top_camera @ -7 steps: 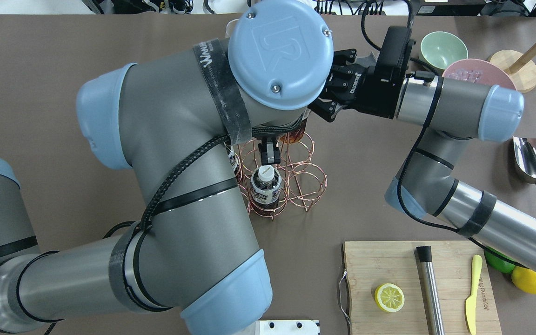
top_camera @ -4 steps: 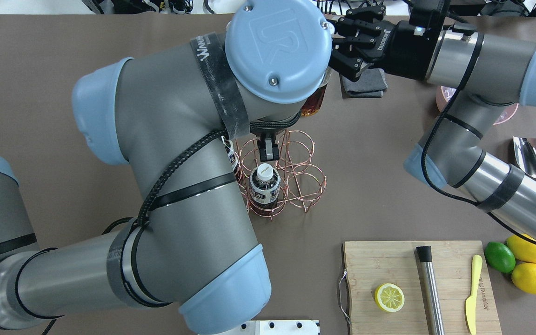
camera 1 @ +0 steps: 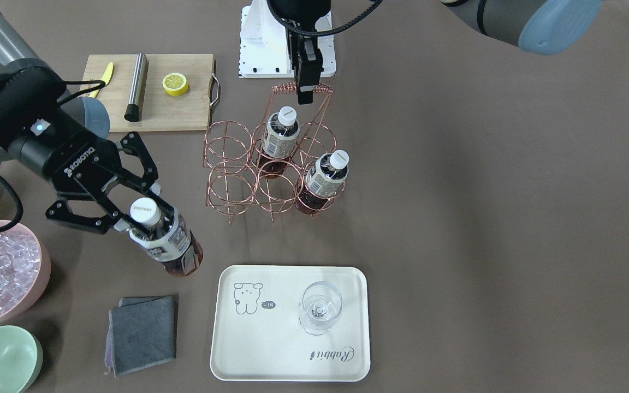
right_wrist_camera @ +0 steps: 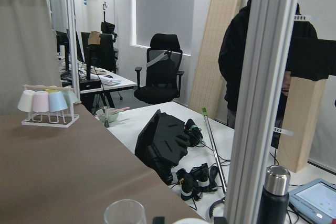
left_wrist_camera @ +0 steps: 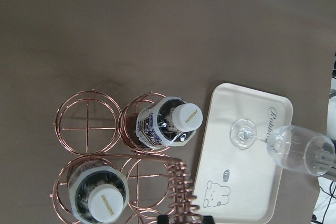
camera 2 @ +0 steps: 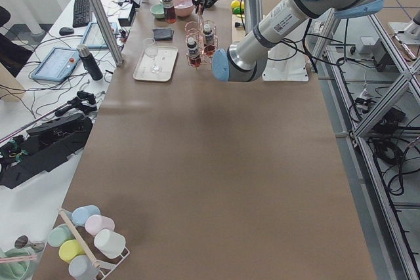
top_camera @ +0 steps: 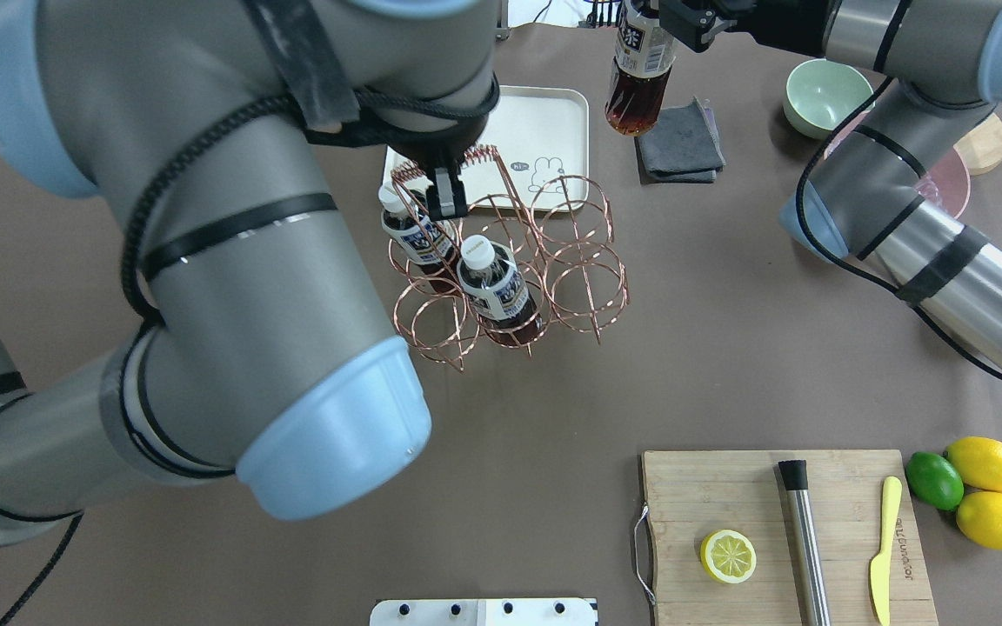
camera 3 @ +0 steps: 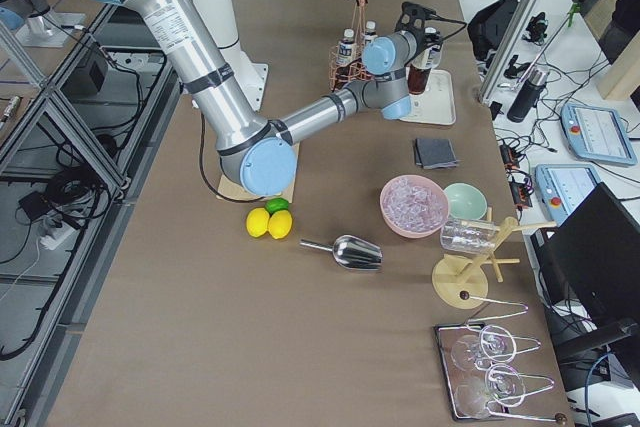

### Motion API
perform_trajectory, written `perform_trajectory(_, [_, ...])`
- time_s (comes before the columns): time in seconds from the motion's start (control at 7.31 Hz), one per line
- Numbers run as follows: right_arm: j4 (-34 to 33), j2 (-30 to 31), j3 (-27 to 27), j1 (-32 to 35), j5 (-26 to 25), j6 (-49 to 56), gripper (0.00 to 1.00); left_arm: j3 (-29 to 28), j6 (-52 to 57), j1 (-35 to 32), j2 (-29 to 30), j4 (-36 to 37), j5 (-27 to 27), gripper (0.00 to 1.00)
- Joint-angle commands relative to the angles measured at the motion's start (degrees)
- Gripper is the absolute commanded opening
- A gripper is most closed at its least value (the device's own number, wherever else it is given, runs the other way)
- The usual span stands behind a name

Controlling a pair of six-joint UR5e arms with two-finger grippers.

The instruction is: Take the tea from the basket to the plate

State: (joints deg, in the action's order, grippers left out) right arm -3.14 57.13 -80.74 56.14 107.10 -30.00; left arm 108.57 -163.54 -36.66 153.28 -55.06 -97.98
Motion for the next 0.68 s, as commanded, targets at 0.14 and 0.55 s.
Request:
perform_trajectory(0.14, [1.37, -10.62, 18.91, -0.06, -7.14, 0.12, 0.00, 6.98, 6.54, -10.25, -9.62, 1.53, -7.03, 0.00])
perform_trajectory(0.55, [4.37, -13.71, 25.01, -5.32, -16.28, -0.15, 0.00, 6.84, 20.22, -21.84, -16.59, 1.09, -15.38, 0.00])
